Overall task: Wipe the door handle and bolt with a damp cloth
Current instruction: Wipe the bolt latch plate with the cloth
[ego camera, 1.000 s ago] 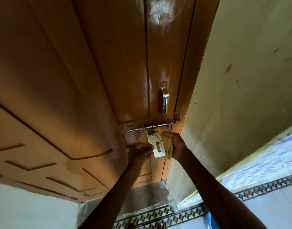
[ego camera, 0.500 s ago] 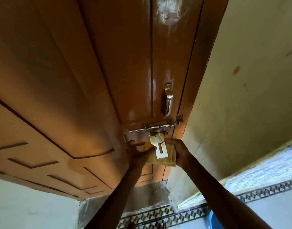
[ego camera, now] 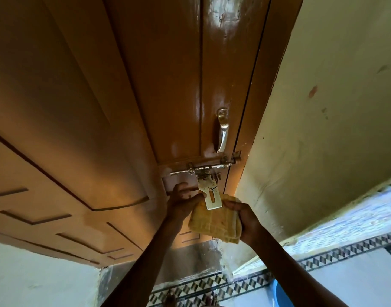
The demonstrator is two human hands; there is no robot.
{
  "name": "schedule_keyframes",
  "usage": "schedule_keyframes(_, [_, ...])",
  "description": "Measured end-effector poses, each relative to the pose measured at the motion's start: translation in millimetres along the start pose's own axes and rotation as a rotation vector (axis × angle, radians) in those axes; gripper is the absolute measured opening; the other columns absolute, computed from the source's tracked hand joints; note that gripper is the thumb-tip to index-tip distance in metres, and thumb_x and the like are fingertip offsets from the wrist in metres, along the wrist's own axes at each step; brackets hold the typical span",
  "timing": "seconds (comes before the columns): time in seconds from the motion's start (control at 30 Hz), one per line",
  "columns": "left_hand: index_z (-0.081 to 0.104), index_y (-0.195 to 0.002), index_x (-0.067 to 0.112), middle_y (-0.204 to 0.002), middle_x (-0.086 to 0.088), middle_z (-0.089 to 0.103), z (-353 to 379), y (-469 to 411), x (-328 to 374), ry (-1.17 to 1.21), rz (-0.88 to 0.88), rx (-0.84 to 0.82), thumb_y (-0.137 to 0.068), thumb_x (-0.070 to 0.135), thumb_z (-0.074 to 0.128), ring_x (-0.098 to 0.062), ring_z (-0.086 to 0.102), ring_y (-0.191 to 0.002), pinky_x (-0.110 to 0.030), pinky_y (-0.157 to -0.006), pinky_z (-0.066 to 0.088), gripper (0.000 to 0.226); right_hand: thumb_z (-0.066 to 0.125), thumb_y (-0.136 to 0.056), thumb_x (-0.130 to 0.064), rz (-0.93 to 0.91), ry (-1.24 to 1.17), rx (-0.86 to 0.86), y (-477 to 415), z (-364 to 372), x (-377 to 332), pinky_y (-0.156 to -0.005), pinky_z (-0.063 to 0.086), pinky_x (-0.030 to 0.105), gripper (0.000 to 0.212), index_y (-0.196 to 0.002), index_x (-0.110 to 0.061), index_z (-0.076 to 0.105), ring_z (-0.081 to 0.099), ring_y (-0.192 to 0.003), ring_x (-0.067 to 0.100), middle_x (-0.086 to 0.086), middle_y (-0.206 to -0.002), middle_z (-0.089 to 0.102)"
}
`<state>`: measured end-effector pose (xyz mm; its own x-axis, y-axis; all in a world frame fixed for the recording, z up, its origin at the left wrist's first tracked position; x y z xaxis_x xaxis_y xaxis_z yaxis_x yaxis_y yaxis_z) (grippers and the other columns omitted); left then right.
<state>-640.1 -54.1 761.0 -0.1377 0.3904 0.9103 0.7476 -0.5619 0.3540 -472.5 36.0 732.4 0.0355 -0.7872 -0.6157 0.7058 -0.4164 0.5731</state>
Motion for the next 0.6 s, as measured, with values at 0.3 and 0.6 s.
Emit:
schedule_keyframes(0.3, [0.055,-0.128,0.013,-0.127,-0.010,0.063,1,-3,16,0.004,0.017,-0.099,-0.060,0.013,0.093,-0.027,0.060,-0.115,-0.043,-0.095,0.054,0.078,0.058,-0.084,-0.020,-0.043,0.110,0.124,-33,42,-57,-0.084,0.052,0.045,0.045,-0.125,-0.002,0.059,0.065,-0.088,0.037,0.024,-0.111,0.066])
schedule_keyframes(0.6, [0.051,-0.117,0.016,-0.112,-0.006,0.060,-6,3,22,0.386,0.004,-0.109,-0.076,-0.008,0.077,-0.019,0.062,-0.100,-0.027,-0.072,0.053,0.054,0.063,-0.086,-0.018,-0.040,0.078,-0.127,-9,23,-23,-0.099,0.044,0.057,0.055,-0.135,0.001,0.048,0.049,-0.120,0.050,0.032,-0.136,0.048])
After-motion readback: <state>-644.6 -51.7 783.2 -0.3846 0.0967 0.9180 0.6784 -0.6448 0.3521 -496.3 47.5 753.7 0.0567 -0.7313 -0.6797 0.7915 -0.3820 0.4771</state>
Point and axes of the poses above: each hand's wrist, its own y-axis away from the middle knuckle, its own z-axis out of the palm, x = y × z, the point moved 8 cm from there along -y, towards the middle knuckle
